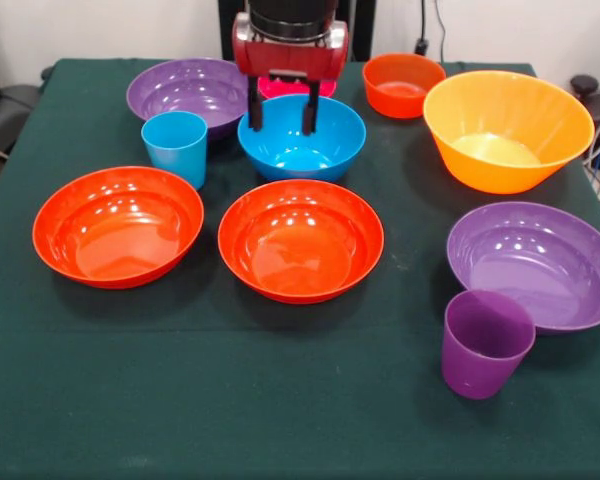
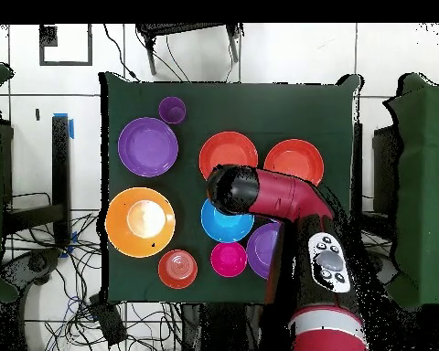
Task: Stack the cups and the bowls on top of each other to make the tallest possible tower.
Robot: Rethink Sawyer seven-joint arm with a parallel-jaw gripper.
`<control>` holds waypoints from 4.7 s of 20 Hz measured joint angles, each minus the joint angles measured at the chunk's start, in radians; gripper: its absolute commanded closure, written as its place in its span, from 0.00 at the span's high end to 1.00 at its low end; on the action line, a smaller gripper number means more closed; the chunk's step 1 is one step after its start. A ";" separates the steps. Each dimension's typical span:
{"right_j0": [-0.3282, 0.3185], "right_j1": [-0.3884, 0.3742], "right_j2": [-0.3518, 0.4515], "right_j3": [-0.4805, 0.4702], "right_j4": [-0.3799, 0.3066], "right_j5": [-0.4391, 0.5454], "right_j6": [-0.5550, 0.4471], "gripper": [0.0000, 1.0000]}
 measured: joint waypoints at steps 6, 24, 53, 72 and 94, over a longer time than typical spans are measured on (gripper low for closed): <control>0.045 0.036 -0.003 -0.086 -0.001 0.065 0.000 1.00; 0.065 0.063 -0.003 -0.195 -0.001 0.149 0.000 1.00; -0.291 -0.092 -0.012 0.222 -0.184 -0.136 0.000 1.00; -0.309 -0.091 -0.002 0.316 -0.232 -0.182 0.000 1.00; -0.309 -0.079 0.022 0.316 -0.232 -0.214 0.000 1.00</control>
